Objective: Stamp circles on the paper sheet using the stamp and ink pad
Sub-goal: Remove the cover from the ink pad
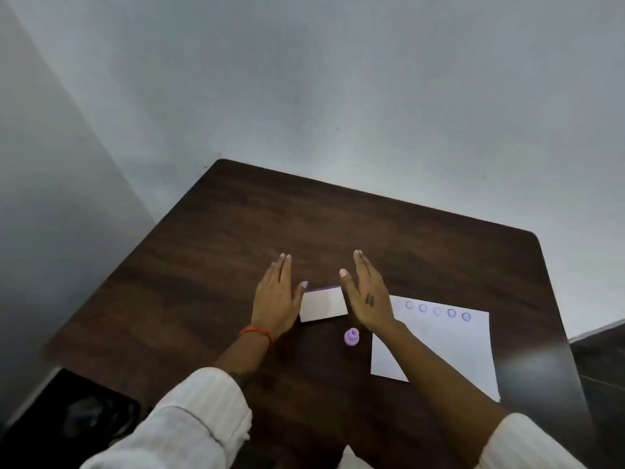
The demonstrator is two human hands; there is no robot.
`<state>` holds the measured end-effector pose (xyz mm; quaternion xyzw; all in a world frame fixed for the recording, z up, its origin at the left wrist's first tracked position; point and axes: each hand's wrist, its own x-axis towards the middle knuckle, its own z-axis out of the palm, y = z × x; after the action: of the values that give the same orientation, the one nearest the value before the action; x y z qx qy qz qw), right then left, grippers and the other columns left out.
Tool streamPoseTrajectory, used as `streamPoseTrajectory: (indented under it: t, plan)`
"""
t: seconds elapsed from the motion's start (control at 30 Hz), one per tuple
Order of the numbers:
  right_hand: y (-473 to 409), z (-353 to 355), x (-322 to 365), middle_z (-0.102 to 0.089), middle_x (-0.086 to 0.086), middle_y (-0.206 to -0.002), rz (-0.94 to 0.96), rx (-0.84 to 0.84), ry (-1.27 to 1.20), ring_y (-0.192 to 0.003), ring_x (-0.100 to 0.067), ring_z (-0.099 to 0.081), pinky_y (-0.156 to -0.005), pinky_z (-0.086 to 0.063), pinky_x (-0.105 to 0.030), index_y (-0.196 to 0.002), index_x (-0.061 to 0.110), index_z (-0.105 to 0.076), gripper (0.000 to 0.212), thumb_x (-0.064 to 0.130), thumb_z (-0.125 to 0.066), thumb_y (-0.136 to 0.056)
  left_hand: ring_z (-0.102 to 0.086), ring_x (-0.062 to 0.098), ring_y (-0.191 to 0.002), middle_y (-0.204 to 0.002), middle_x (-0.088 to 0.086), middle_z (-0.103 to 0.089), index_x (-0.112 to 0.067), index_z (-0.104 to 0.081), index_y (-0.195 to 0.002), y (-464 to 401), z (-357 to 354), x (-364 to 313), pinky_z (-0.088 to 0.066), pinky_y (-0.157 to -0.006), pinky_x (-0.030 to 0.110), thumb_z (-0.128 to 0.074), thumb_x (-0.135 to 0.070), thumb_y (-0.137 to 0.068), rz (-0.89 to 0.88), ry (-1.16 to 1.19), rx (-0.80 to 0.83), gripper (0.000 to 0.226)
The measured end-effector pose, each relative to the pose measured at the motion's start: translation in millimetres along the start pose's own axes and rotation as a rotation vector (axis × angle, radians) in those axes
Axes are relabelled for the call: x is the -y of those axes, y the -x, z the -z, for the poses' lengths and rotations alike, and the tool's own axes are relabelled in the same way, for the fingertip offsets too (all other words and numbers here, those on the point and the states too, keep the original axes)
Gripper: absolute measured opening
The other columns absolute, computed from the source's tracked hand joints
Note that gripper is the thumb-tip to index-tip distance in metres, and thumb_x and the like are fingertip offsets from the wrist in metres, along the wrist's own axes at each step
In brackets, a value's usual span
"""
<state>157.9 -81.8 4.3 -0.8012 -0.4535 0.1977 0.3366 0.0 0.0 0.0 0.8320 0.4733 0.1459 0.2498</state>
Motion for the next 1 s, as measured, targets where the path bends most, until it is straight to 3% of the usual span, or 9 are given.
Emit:
streamPoseTrajectory:
  t: [0.17, 0.27, 0.33, 0.57, 1.0]
  plan:
    - [6, -10, -15, -0.032, -0.010, -0.151, -0.130, 0.173, 0.071, -0.138, -0.026, -0.030, -0.112, -0.028, -0.038, -0.143, 0.016, -0.024, 0.060, 0.040, -0.046, -0.093, -0.039, 0.028, -0.132, -0.149, 0.012, -0.034, -0.015, -0.024, -0.144, 16, -12, 11, -0.034, -0.112, 0.043, -0.051, -0.030, -0.092, 0.199, 0.102, 0.155, 0.061]
    - [7, -15, -15, -0.038, -0.014, -0.146, -0.152, 0.192, 0.104, -0.129, -0.029, -0.042, -0.108, -0.039, -0.043, -0.140, 0.011, -0.031, 0.060, 0.034, -0.053, -0.090, -0.056, 0.023, -0.109, -0.140, 0.013, -0.043, -0.011, -0.033, -0.140, 18, -17, 8, -0.043, -0.103, 0.040, -0.055, -0.025, -0.090, 0.251, 0.166, 0.126, 0.056]
    - [6, -17, -16, -0.043, -0.015, -0.140, -0.152, 0.187, 0.135, -0.123, -0.030, -0.048, -0.103, -0.043, -0.042, -0.138, 0.008, -0.035, 0.058, 0.029, -0.057, -0.089, -0.058, 0.017, -0.091, -0.135, 0.013, -0.047, -0.009, -0.041, -0.136, 17, -19, 6, -0.045, -0.097, 0.036, -0.058, -0.022, -0.089, 0.280, 0.202, 0.111, 0.051]
    - [5, -23, -14, -0.051, -0.013, -0.125, -0.195, 0.190, 0.124, -0.113, -0.026, -0.052, -0.096, -0.044, -0.032, -0.132, 0.011, -0.047, 0.046, 0.023, -0.058, -0.088, -0.058, 0.029, -0.104, -0.121, 0.015, -0.055, -0.013, -0.058, -0.122, 14, -22, -2, -0.045, -0.094, 0.034, -0.060, -0.014, -0.086, 0.336, 0.266, 0.101, 0.036]
    - [3, -24, -9, -0.059, -0.014, -0.119, -0.212, 0.111, 0.103, -0.109, -0.027, -0.055, -0.091, -0.045, -0.031, -0.123, 0.008, -0.056, 0.041, 0.021, -0.063, -0.084, -0.055, 0.028, -0.115, -0.128, 0.014, -0.057, -0.011, -0.057, -0.123, 11, -22, -12, -0.044, -0.101, 0.038, -0.059, -0.017, -0.087, 0.463, 0.340, 0.059, 0.037]
